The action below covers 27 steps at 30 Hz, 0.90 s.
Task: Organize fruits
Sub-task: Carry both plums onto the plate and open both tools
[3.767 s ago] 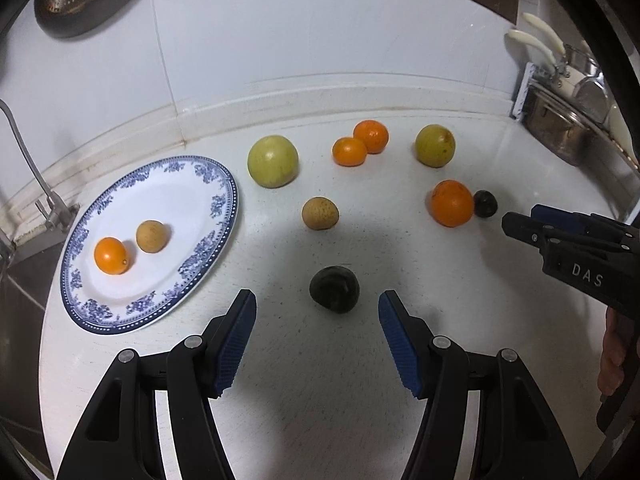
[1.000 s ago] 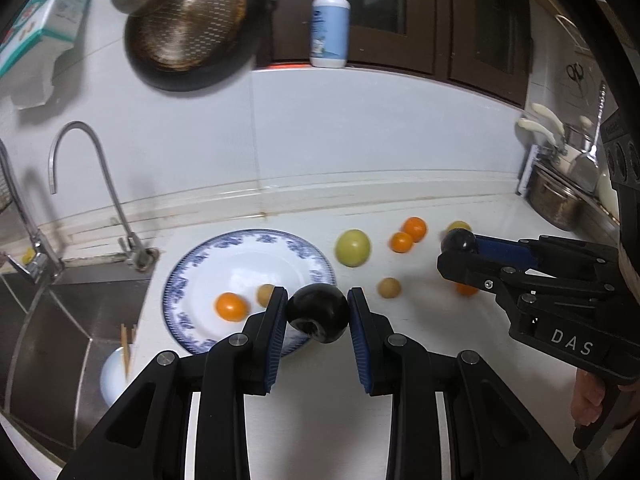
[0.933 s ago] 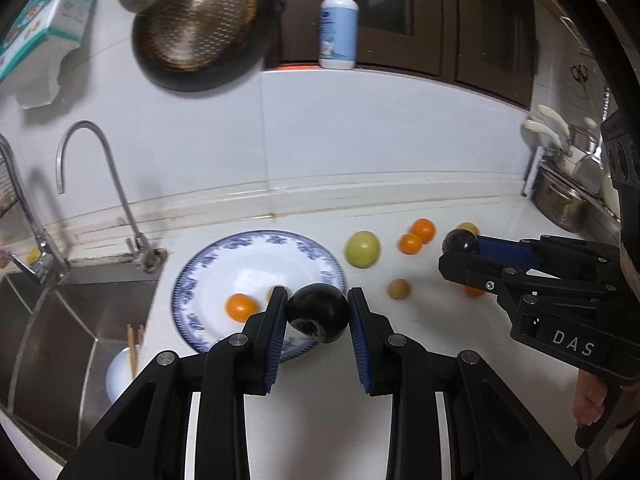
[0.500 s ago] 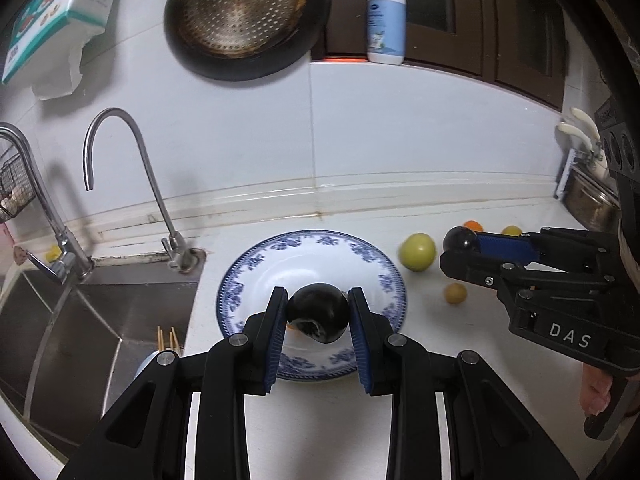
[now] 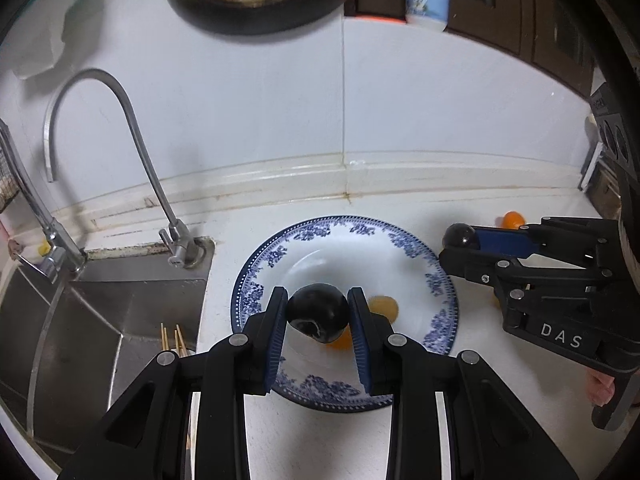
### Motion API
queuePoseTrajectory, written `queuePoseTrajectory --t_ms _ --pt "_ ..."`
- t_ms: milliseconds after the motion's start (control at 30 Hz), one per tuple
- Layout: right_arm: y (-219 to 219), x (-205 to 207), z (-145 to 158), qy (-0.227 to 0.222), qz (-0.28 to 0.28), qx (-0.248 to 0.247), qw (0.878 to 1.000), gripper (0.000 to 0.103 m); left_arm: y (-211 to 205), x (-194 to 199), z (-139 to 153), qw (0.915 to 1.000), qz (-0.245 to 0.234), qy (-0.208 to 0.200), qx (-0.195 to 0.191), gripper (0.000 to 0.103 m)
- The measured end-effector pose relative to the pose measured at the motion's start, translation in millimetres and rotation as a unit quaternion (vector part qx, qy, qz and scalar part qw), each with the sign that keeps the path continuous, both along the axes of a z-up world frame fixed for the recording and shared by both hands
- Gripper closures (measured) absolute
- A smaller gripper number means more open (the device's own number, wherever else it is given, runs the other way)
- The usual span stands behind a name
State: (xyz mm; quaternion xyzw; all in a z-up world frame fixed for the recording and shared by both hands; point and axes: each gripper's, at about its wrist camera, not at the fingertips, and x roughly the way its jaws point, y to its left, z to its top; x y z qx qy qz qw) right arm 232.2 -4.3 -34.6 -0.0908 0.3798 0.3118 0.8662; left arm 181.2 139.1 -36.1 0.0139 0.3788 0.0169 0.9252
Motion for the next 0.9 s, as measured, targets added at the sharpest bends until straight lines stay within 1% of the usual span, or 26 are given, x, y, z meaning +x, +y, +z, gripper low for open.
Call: queuePoseTrajectory --t_ms 67,300,433,600,833,900 --pt "4 7 -6 0.007 -0.003 -0.006 1.0 0.074 4 9 -6 0.9999 -0.001 0.011 -0.002 0.073" --pt "12 38 -34 0.064 -0.009 -0.011 0.998 0.074 12 36 -25 0.9989 -0.005 0.043 -0.014 0.073" --pt "15 49 -45 0.082 -0.012 -0.017 0.996 0.074 15 48 -35 0.9981 -0.004 0.059 -0.016 0.073" --pt "18 58 -54 0.093 -0.016 -0.024 0.995 0.074 18 59 -43 0.997 -0.004 0.074 -0.02 0.073" --pt "19 62 -56 0.095 -0.016 -0.021 0.995 0.074 18 63 -46 0.9964 -0.007 0.08 -0.026 0.072" --pt "18 61 -55 0.094 -0.017 -0.016 0.995 0.07 18 62 -44 0.9966 -0.007 0.078 -0.027 0.069"
